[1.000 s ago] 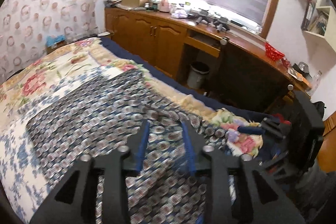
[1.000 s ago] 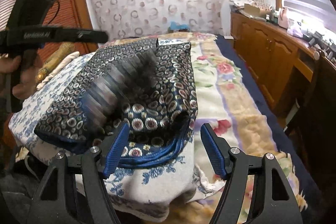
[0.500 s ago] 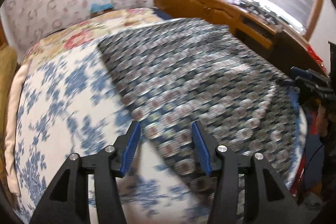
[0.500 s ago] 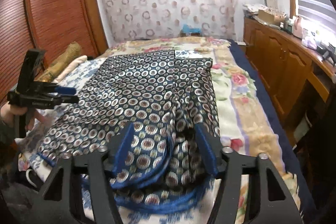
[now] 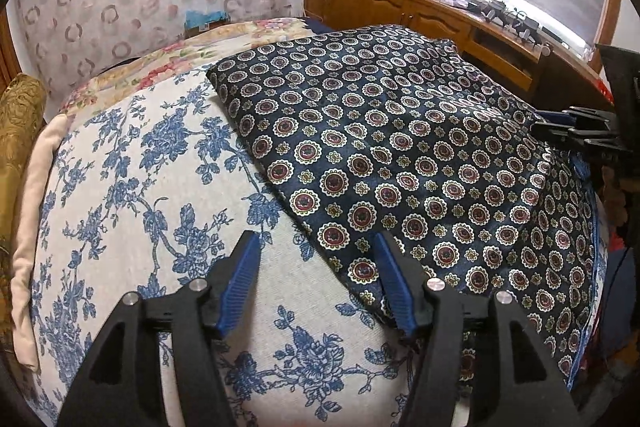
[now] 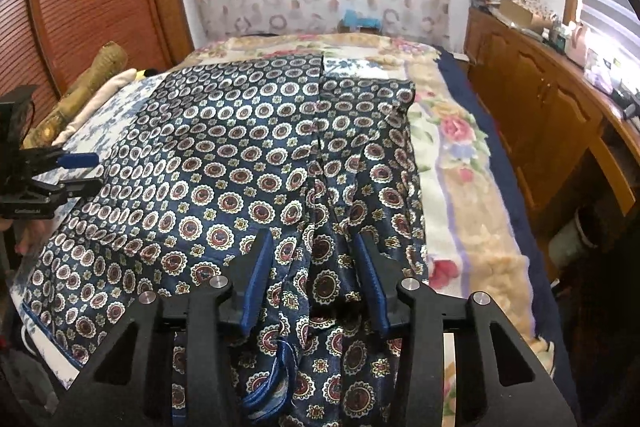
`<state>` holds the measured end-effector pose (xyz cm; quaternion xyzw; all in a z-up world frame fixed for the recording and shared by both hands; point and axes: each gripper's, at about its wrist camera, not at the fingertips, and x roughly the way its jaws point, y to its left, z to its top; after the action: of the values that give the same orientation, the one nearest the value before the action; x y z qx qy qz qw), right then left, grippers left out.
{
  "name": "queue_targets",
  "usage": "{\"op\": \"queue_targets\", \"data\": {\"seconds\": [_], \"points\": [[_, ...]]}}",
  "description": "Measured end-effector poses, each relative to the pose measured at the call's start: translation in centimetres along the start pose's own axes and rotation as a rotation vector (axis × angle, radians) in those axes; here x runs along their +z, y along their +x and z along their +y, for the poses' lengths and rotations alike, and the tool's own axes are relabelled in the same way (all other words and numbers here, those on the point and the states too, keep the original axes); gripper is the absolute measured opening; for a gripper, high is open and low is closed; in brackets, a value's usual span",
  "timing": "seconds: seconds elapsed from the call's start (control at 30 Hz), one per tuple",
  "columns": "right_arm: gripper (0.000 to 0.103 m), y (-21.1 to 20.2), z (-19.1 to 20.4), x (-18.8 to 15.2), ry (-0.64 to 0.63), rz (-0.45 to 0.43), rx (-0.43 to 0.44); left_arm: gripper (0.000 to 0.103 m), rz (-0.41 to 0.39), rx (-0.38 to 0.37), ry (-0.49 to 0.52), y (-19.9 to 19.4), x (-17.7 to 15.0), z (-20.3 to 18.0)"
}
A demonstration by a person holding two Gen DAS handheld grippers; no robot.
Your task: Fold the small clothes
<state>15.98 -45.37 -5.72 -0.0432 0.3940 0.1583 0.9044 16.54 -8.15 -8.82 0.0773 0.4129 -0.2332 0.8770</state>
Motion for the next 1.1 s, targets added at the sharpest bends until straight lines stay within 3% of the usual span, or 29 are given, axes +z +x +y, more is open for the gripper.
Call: {"op": "queue_targets", "data": {"seconds": [0.1, 0.17, 0.23, 0.33, 0.6, 0.8, 1.1], "points": [[0.042, 0.3, 0.1, -0.1, 0.001, 0.012, 0.018, 0.06, -0.001, 0.004, 0.004, 0.0, 0.0, -0.1], [0.032, 0.5, 0.2, -0.1, -0.007, 0.02, 0.022, 0.06, -0.001, 0.003, 0.003, -0.1, 0.0, -0.1], [0.014, 0.5, 0.4, -0.1, -0.017, 0.024, 0.01, 0.06, 0.0, 0.008, 0.007, -0.1, 0.0, -0.2], [0.005, 0.1, 0.6, -0.1, -0.019, 0.009, 0.014, 0.06, 0.001, 0.009, 0.007, -0.1, 0.0, -0.3], [0.002, -3.8, 1.0, -0.1, 0.023, -0.132, -0.005, 0.066, 0.005, 0.021, 0.01, 0.1, 0.2, -0.6], [0.002, -3.6, 1.4, -0.3, 0.012, -0.115, -0.027, 0.067, -0.003, 0.028, -0.019, 0.1, 0.5, -0.2], [0.002, -6.2, 0.6, -0.7, 0.022, -0.174, -0.099, 0.067, -0.207, 0.011, -0.106, -6.5, 0.8, 0.1]]}}
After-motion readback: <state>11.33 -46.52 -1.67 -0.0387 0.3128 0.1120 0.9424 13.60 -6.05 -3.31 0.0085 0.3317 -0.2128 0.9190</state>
